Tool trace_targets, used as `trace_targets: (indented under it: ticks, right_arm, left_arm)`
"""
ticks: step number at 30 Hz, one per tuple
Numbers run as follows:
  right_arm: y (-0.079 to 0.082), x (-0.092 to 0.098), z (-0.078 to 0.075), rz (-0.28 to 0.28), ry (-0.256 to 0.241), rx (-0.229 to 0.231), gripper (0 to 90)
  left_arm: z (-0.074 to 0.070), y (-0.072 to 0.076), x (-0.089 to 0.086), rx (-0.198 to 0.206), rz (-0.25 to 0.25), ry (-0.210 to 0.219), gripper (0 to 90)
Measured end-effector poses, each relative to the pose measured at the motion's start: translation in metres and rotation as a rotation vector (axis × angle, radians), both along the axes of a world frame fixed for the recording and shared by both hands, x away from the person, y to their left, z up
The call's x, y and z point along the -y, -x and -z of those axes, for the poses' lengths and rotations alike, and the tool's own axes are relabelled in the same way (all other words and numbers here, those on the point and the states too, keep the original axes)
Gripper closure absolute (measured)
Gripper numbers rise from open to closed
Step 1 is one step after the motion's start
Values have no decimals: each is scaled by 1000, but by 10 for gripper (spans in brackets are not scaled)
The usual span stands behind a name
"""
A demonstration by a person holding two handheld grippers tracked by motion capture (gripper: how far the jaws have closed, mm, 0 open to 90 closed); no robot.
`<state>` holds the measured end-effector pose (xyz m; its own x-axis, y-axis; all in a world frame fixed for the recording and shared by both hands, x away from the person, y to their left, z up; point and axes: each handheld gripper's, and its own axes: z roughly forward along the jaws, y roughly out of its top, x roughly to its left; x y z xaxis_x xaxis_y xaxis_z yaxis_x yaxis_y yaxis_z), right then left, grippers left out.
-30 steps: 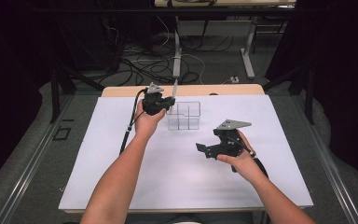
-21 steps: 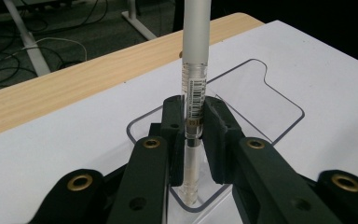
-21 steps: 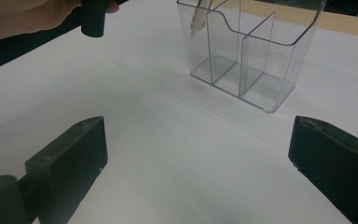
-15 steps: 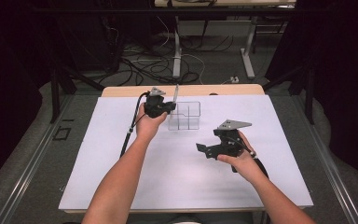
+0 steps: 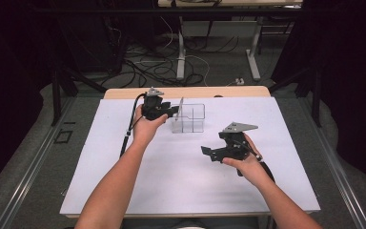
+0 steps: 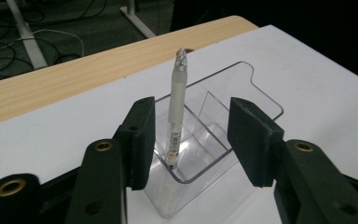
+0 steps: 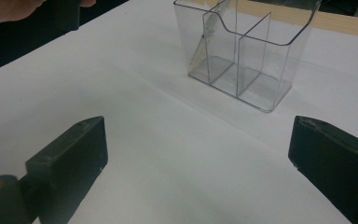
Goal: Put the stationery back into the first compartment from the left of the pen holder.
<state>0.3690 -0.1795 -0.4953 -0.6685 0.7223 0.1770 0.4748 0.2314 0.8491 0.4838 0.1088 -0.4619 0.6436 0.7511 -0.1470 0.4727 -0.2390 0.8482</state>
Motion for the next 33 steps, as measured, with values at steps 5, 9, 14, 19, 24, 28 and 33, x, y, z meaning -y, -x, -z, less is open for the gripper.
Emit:
trace_targets:
  ticks: [5, 9, 14, 19, 24, 28, 33]
  right_arm:
    - [0, 1, 0, 4, 0, 3, 43]
    - [0, 0, 0, 4, 2, 1, 43]
    - [0, 1, 0, 0, 3, 5, 44]
    - [0, 2, 0, 0, 6, 13, 44]
    - [0, 3, 0, 1, 8, 20, 44]
    - [0, 4, 0, 6, 8, 7, 44]
    - [1, 6, -1, 10, 18, -8, 44]
  left_arm:
    - [-9, 10, -10, 37, -40, 19, 426]
    - [-17, 18, -21, 59, -59, 32, 384]
    - [-25, 30, -33, 66, -75, 39, 364]
    - [-27, 42, -41, 21, -74, 50, 328]
    - [-28, 53, -47, 10, -56, 18, 235]
    - [-25, 64, -53, 1, -47, 15, 154]
    - [-16, 79, -61, -15, -36, 16, 79]
